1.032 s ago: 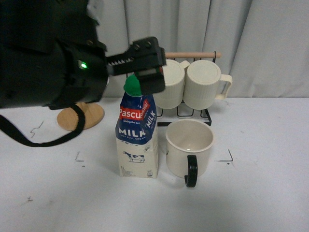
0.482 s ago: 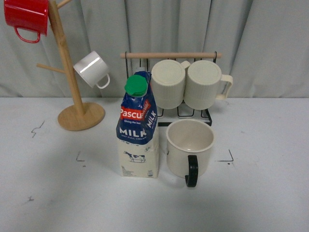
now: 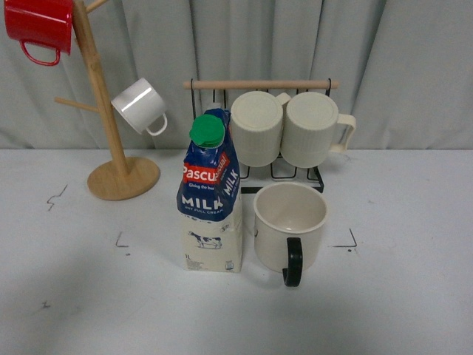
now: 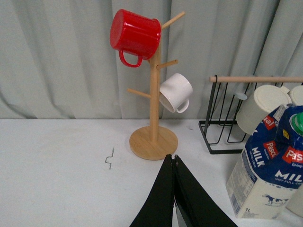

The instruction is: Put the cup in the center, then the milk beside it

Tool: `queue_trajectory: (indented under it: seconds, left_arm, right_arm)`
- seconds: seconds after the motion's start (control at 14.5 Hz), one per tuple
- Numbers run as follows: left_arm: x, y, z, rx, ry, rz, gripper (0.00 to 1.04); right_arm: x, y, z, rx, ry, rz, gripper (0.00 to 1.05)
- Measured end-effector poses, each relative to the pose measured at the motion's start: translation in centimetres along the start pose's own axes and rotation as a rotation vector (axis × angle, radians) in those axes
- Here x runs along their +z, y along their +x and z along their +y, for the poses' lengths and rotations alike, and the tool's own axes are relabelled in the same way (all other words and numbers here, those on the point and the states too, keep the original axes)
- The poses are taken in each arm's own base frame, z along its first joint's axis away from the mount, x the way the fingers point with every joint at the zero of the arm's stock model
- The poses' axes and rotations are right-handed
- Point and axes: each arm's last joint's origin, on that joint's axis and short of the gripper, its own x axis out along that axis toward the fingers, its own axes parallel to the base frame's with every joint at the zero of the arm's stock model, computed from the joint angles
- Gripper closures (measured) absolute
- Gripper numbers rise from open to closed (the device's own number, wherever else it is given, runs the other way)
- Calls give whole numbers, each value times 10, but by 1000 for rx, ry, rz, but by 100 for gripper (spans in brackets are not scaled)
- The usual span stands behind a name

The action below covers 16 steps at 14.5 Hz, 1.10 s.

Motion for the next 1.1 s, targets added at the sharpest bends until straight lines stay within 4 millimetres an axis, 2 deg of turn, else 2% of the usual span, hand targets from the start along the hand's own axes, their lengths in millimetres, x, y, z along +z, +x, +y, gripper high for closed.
queue_trajectory:
  seconds: [0.21, 0.34, 1.1]
  left_arm:
    - [-4, -11, 14, 18, -1, -7, 103]
    - [-13, -16, 12, -9, 0, -13, 103]
    - [-10, -38, 13, -6, 0, -29, 103]
  right_arm:
    - [0, 0, 0, 0, 0, 0, 6]
    - [0, 0, 0, 0, 0, 0, 6]
    - [0, 0, 0, 0, 0, 0, 6]
